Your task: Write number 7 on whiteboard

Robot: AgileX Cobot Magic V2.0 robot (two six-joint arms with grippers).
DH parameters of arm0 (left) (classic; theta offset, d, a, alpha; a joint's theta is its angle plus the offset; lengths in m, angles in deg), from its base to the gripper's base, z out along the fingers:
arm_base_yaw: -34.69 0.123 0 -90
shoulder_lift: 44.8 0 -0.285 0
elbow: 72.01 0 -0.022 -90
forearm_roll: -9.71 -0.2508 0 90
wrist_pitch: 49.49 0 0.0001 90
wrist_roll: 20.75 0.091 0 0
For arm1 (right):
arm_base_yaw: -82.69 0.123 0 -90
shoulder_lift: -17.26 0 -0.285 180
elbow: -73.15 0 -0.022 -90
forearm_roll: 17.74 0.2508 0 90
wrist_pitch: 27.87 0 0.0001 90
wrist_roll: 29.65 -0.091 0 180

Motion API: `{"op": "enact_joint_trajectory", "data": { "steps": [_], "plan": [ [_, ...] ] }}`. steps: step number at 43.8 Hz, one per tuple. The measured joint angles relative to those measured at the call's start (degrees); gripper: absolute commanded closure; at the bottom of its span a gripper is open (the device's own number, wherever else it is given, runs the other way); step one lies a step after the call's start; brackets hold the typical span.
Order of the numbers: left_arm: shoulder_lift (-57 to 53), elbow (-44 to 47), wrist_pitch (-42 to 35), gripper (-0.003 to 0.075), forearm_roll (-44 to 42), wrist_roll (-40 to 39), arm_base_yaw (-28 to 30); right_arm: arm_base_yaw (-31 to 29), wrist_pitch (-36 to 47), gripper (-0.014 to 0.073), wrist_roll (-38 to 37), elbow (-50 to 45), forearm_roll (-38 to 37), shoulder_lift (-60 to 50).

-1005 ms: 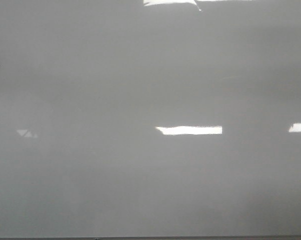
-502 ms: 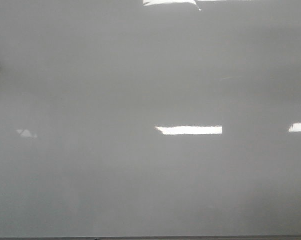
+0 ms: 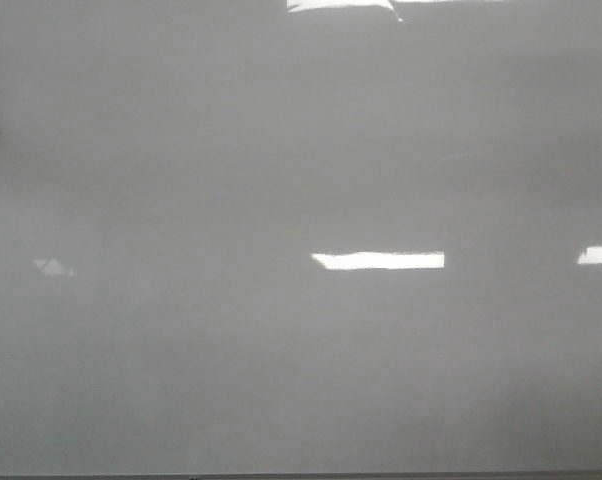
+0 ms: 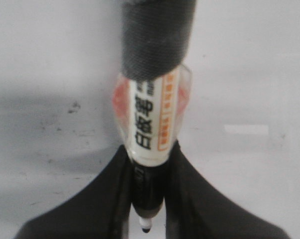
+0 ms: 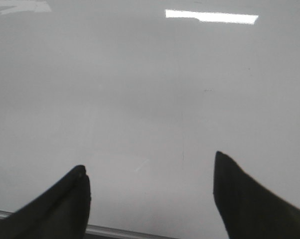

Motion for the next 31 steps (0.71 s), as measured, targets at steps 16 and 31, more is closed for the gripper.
{"op": "enact_joint_trajectory", "data": {
  "steps": [16,31],
  "plan": [
    [-11.36,-2.33,17.37,0.0741,-0.04,7.65,-2.03,0.0,-2.9,0.0053,0.0,2.2,0.0,0.19],
    [-11.32,-9.17,31.97,0.0741,6.57,23.4,-19.09,0.0,-11.75,0.0054,0.0,7.83,0.0,4.8]
  ]
}}
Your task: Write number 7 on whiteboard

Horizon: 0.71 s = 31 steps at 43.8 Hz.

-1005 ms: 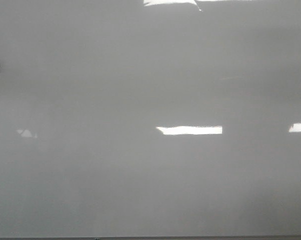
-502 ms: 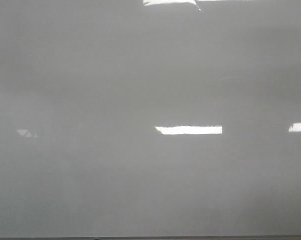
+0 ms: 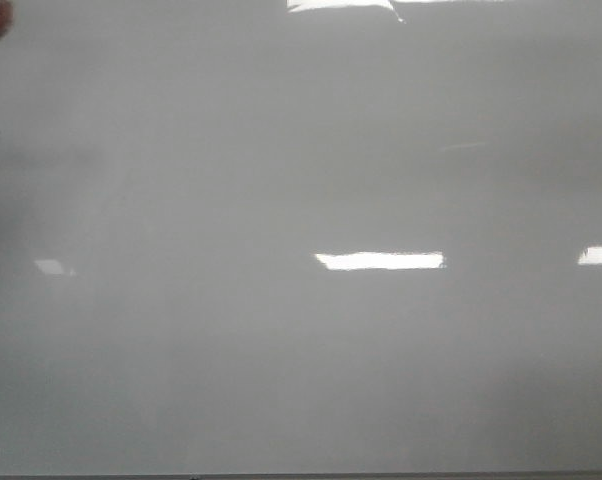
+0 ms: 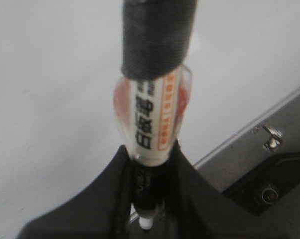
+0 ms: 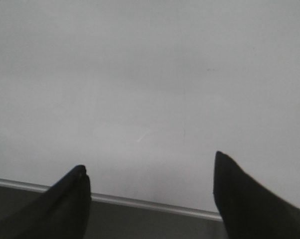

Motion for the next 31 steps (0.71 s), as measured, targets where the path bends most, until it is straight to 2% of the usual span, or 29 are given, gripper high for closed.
{"op": "enact_joint_trajectory", "data": {
  "steps": [8,12,19,31],
  "plan": [
    [3.45,-0.07,2.54,0.0741,1.3,7.65,-11.1,0.36,-3.55,0.0054,0.16,1.42,0.0,5.71],
    [5.55,-0.21,3.29,0.0741,1.35,11.17,-16.31,1.64,-4.27,0.0054,2.65,2.2,0.86,8.7],
    [8.1,-0.21,3.29,0.0741,1.44,15.03,-23.43,7.75,-5.82,0.0054,12.48,3.99,5.55,13.52],
    [9.35,-0.49,2.83,0.0741,1.48,15.63,-29.01,21.24,-6.78,0.0054,31.74,6.15,12.17,19.35]
  ]
}}
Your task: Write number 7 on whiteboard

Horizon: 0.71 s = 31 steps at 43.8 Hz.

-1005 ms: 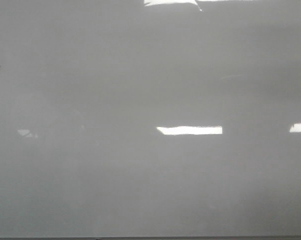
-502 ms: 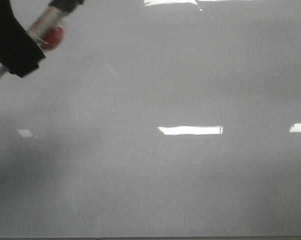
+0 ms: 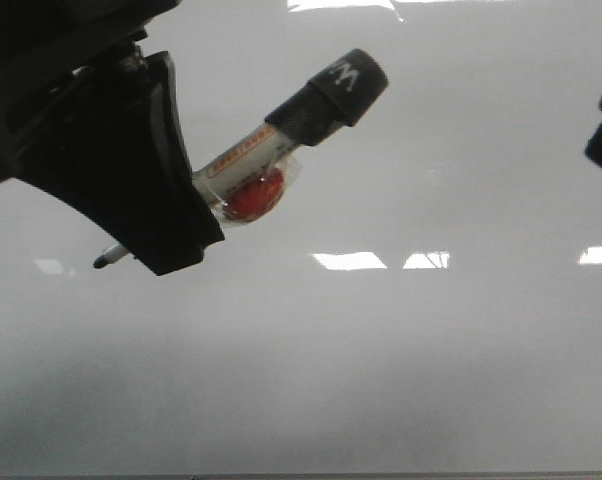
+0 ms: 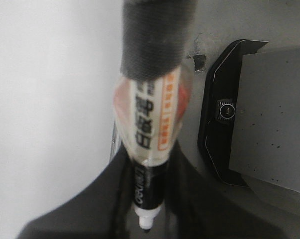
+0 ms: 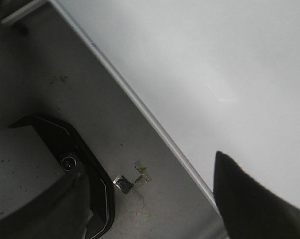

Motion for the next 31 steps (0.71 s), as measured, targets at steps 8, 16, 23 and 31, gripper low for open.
{"op": "enact_joint_trajectory", "data": {
  "steps": [8,16,23,31],
  "plan": [
    [0.0,-0.14,-0.5,0.0741,0.0,0.07,-1.33,5.69,2.52,0.0054,11.81,0.41,8.9,2.76],
    [0.0,-0.14,-0.5,0.0741,0.0,0.76,-1.33,7.82,5.01,0.0054,24.23,0.41,21.16,5.22],
    [0.0,-0.14,-0.62,0.0741,0.0,1.47,-1.33,7.82,6.3,0.0054,30.95,0.41,28.18,7.3],
    [0.0,-0.14,-0.84,0.0741,0.0,2.41,-1.33,7.82,8.32,0.0072,33.41,0.41,30.55,9.04]
  ]
}}
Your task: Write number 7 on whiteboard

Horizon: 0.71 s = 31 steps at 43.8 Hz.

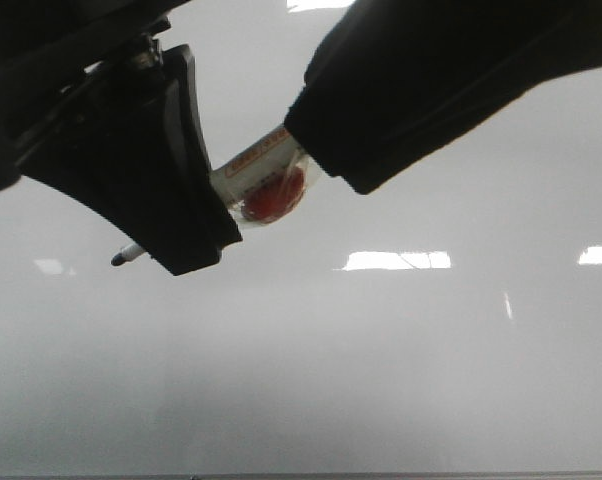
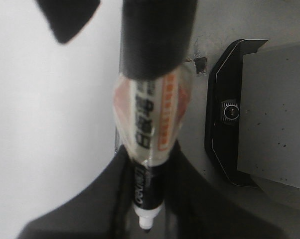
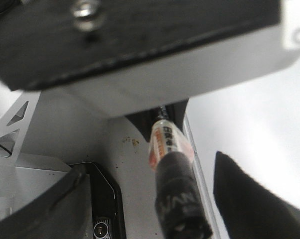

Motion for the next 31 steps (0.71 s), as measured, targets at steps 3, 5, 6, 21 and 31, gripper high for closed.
{"op": "enact_joint_trajectory", "data": {
  "steps": [3,5,6,21,31],
  "plan": [
    [0.0,0.0,-0.54,0.0741,0.0,0.49,0.0,0.0,0.42,0.0116,0.11,0.0,0.12,0.36],
    [0.0,0.0,-0.79,0.0741,0.0,0.5,0.0,0.0,0.84,0.0146,0.11,0.0,0.16,0.39],
    [0.0,0.0,-0.95,0.0741,0.0,0.6,0.0,0.0,0.98,0.0164,0.11,0.0,0.25,0.39],
    [0.0,0.0,-2.42,0.0741,0.0,2.07,0.0,0.0,2.5,0.0204,0.21,0.0,0.39,0.39],
    [0.0,0.0,-2.51,0.0741,0.0,2.22,0.0,0.0,2.63,0.0349,0.31,0.0,0.39,0.39]
  ]
}}
